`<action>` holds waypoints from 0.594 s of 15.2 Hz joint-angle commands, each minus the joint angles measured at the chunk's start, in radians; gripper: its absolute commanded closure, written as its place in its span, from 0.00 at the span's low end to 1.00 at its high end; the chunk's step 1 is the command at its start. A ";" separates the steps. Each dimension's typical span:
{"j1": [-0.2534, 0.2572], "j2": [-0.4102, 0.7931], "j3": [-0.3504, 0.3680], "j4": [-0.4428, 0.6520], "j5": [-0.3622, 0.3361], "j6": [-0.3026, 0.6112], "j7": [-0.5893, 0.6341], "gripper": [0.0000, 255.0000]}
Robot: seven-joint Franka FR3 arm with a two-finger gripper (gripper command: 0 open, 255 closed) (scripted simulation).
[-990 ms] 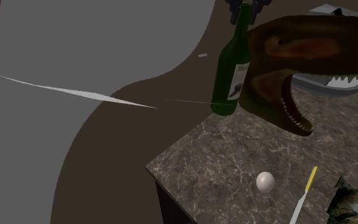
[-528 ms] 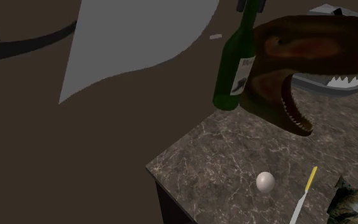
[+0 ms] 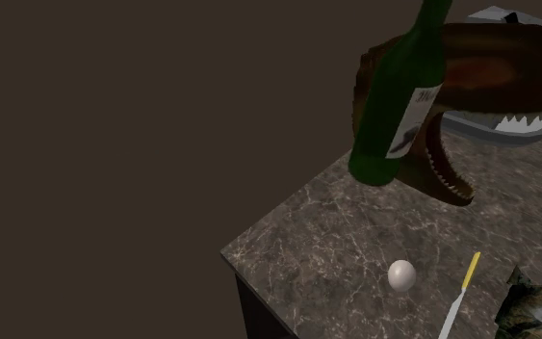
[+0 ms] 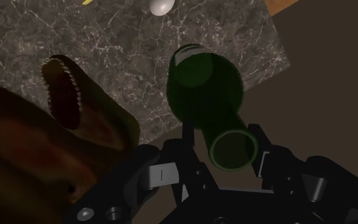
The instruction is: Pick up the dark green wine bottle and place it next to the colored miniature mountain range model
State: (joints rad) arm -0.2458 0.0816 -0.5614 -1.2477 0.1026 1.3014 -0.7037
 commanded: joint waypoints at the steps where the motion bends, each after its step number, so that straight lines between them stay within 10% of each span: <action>1: 0.007 -0.070 -0.001 -0.045 -0.038 -0.015 -0.004 1.00; 9: -0.015 -0.255 -0.011 -0.106 -0.145 -0.113 -0.062 1.00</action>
State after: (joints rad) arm -0.2562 -0.1637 -0.5681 -1.3638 -0.0351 1.2088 -0.7538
